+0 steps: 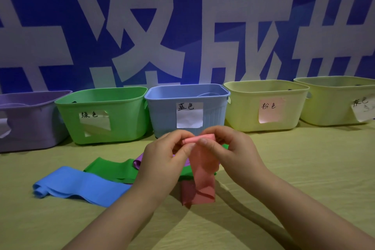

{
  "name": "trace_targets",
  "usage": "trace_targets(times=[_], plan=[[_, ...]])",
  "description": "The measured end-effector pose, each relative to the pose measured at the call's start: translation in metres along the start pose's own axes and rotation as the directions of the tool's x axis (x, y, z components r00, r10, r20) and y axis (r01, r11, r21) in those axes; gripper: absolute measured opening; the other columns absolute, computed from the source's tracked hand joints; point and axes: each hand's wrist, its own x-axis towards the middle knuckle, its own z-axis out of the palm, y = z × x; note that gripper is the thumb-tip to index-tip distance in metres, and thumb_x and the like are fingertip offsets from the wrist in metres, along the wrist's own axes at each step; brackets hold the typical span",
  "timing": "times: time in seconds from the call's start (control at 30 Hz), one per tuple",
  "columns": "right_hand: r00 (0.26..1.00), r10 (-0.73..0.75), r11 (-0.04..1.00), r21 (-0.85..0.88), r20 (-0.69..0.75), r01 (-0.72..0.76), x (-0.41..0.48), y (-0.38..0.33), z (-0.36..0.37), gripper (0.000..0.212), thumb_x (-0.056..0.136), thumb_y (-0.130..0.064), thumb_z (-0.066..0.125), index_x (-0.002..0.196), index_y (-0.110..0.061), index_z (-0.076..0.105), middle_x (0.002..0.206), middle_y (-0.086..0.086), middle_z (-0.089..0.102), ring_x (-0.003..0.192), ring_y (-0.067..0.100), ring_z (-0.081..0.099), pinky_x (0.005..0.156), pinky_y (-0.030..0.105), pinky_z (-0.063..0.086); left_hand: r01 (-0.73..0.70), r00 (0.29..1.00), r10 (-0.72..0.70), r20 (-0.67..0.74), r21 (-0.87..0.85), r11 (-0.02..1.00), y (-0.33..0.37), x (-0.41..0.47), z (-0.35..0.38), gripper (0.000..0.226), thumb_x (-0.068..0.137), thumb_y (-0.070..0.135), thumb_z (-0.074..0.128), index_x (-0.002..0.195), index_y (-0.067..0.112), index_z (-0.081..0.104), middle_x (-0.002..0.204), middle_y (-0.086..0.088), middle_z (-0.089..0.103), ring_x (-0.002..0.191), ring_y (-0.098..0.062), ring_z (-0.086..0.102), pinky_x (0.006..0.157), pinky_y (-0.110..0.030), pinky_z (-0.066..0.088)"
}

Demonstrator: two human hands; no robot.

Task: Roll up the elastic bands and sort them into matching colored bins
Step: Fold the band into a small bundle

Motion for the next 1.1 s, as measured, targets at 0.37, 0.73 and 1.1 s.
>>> trace_targets(times=[0.37, 0.73, 1.1], plan=[[1.0, 0.024, 0.999, 0.038, 0.002, -0.024, -0.0002, 0.0001, -0.0025, 0.027, 0.081, -0.016, 0.068, 0.074, -0.04, 0.058, 0.073, -0.027, 0.062, 0.069, -0.004, 0.055, 0.062, 0.009, 0.041, 0.199, 0.974, -0.165, 0.153, -0.246, 0.948, -0.0037, 0.0024, 0.0015, 0.033, 0.082, 0.038, 0.047, 0.081, 0.014, 0.07, 0.074, -0.007, 0.069, 0.073, -0.022, 0.064, 0.076, -0.045, 0.052], [0.998, 0.066, 0.995, 0.068, 0.004, -0.066, 0.0003, -0.0017, -0.0017, 0.017, 0.079, -0.024, 0.068, 0.072, -0.037, 0.059, 0.065, -0.026, 0.061, 0.063, -0.004, 0.055, 0.057, 0.009, 0.041, 0.051, 0.995, -0.05, 0.085, -0.012, 0.999, -0.0021, -0.0013, 0.0015, 0.015, 0.08, 0.038, 0.05, 0.086, 0.029, 0.06, 0.073, 0.011, 0.066, 0.07, -0.005, 0.061, 0.066, -0.03, 0.05], [1.0, 0.014, 0.998, 0.065, 0.021, -0.015, 0.0003, 0.0019, -0.0025, 0.024, 0.08, -0.018, 0.069, 0.074, -0.039, 0.058, 0.072, -0.025, 0.062, 0.068, -0.002, 0.057, 0.062, 0.01, 0.043, 0.151, 0.975, -0.125, 0.184, -0.137, 0.979, -0.0019, -0.0003, 0.0019, 0.038, 0.08, 0.054, 0.045, 0.086, 0.021, 0.064, 0.076, 0.0, 0.068, 0.074, -0.017, 0.064, 0.075, -0.047, 0.051]])
